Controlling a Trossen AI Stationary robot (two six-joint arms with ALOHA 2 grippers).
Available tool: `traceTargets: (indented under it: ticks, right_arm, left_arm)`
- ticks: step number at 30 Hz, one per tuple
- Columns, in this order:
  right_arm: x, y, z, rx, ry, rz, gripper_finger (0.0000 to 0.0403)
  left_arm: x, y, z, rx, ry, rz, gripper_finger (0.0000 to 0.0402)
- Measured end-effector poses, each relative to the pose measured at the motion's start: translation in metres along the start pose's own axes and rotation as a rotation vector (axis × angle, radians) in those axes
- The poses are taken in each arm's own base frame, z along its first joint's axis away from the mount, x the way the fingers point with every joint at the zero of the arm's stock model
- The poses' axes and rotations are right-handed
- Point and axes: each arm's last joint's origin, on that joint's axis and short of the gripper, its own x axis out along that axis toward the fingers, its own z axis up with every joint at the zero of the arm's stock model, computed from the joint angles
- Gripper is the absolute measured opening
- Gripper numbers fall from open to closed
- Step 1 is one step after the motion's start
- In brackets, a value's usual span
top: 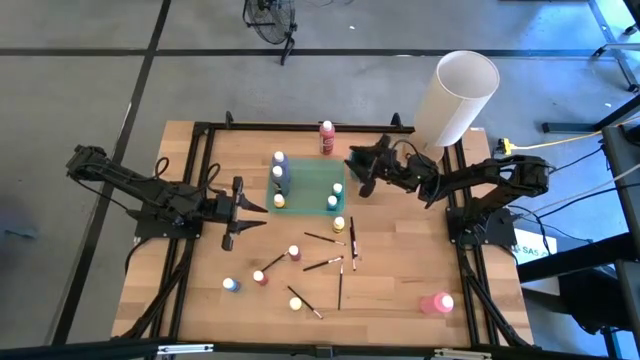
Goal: Pick & Place Paint Supplies
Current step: Put the black paint brush into the dark green cup
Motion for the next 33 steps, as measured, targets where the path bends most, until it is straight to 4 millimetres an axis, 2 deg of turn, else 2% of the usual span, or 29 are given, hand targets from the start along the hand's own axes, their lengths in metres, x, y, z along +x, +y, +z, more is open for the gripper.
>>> traceTargets:
  ticks: [10,19,27,30,33]
  right_arm:
    - [0.009,0.049,0.02,0.054,-0.071,0.381,0.0222]
    - [0.001,0.096,0.027,0.064,-0.085,0.545,0.0222]
    - [-0.014,0.126,0.019,0.05,0.056,0.659,0.0222]
    - [-0.016,0.138,0.024,0.066,0.191,0.68,0.0222]
    - [-0.017,0.16,0.031,0.033,0.35,0.696,0.0222]
  left_arm:
    - [0.0,-0.004,0.0,-0.044,0.001,-0.124,0.0133]
    - [0.0,-0.004,0.0,-0.037,0.0,-0.134,0.0184]
    - [0.0,-0.004,0.0,-0.037,0.001,-0.138,0.0215]
    - [0.0,-0.004,0.0,-0.035,0.005,-0.143,0.0217]
    - [0.0,-0.004,-0.001,-0.033,0.013,-0.143,0.0215]
